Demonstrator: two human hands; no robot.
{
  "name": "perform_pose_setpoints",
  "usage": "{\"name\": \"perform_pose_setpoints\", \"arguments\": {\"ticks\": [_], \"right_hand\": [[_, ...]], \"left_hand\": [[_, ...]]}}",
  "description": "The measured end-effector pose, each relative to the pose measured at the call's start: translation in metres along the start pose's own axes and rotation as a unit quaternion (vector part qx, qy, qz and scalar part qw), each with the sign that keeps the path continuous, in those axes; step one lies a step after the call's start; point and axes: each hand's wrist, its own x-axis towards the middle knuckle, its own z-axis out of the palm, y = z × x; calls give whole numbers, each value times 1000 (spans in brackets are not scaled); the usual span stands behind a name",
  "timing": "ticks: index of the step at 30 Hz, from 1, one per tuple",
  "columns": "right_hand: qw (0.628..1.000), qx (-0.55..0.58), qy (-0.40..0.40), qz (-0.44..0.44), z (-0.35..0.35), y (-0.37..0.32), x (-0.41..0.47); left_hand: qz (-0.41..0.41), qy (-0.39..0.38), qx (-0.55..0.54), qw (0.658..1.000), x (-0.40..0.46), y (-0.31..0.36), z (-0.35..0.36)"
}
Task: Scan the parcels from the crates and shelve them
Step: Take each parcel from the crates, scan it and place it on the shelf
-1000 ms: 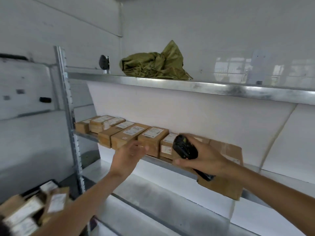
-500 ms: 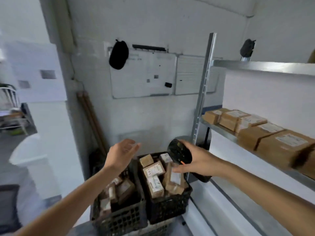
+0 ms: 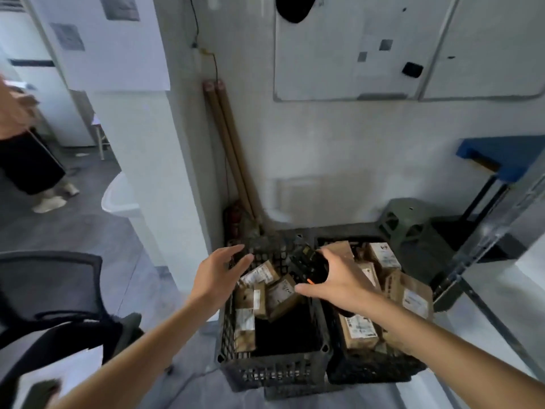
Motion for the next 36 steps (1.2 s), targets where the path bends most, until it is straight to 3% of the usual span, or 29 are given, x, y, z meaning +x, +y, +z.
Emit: {"name": "perform_pose_setpoints", "arguments": {"ticks": [8, 16, 23, 36], "right_hand": [[997, 12, -60, 55, 123, 80, 168], [981, 39, -95, 165, 235, 147, 253], [961, 120, -133, 210, 290, 179, 287], [925, 256, -178, 218, 322, 199, 305]], "left_hand": [[-112, 10, 8, 994, 91, -139, 100], [-191, -67, 2, 979, 129, -250, 180], [-229, -141, -1, 963, 137, -294, 247], [-306, -168, -114, 930, 148, -317, 276]]}}
